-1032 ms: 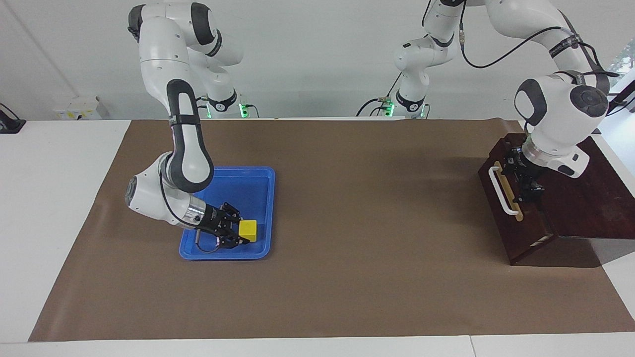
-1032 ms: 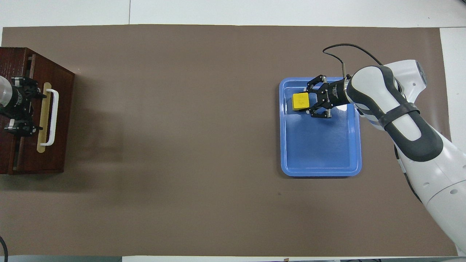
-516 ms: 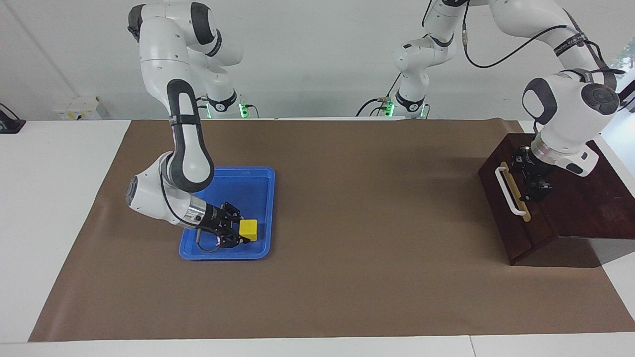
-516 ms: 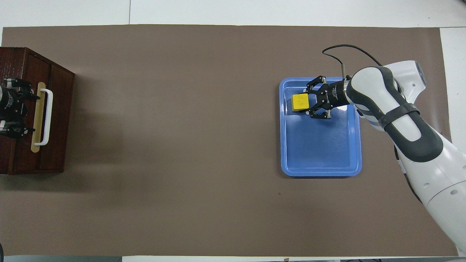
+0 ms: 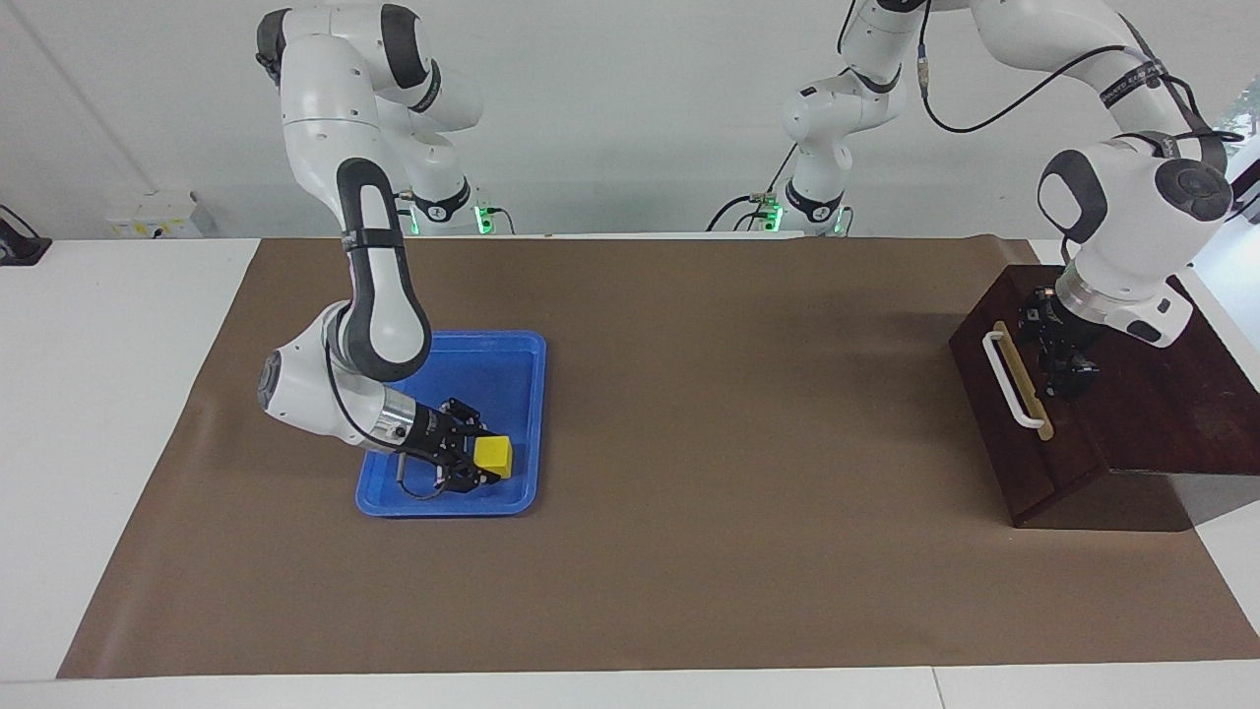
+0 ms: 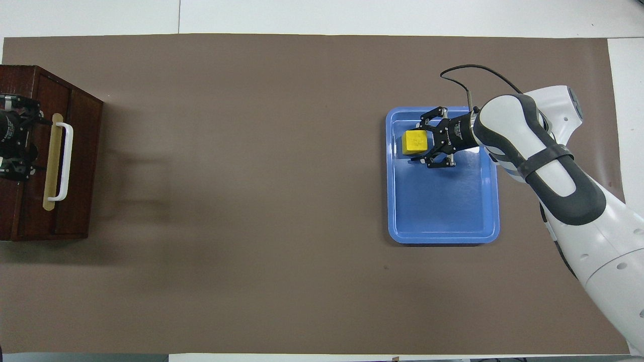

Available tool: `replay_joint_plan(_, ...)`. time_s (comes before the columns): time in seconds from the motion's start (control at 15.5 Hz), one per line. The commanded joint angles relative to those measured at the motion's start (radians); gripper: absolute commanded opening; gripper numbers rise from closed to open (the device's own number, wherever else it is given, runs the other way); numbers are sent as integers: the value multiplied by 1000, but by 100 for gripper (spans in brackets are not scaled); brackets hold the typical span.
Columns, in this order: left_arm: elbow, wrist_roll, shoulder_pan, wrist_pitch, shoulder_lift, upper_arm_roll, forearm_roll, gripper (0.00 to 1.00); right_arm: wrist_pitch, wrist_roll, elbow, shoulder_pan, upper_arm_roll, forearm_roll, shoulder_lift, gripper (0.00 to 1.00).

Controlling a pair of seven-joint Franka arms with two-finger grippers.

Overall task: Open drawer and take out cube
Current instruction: 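Lower the cube into the blue tray and open the right gripper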

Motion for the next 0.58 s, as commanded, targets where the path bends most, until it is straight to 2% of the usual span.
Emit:
replay_joint_plan(0.0, 20, 10, -21, -13, -22, -11, 2, 100, -1, 18, -5, -3, 5, -2, -21, 74)
replay_joint_plan(0.19, 24, 27, -56, -24, -29, -25, 3, 100, -58, 48, 31, -4, 2, -11, -29, 75)
replay_joint_plan(0.52, 70, 205, -90, -96, -34, -28, -1, 100, -188, 129, 135, -21, -3, -57, -37, 75)
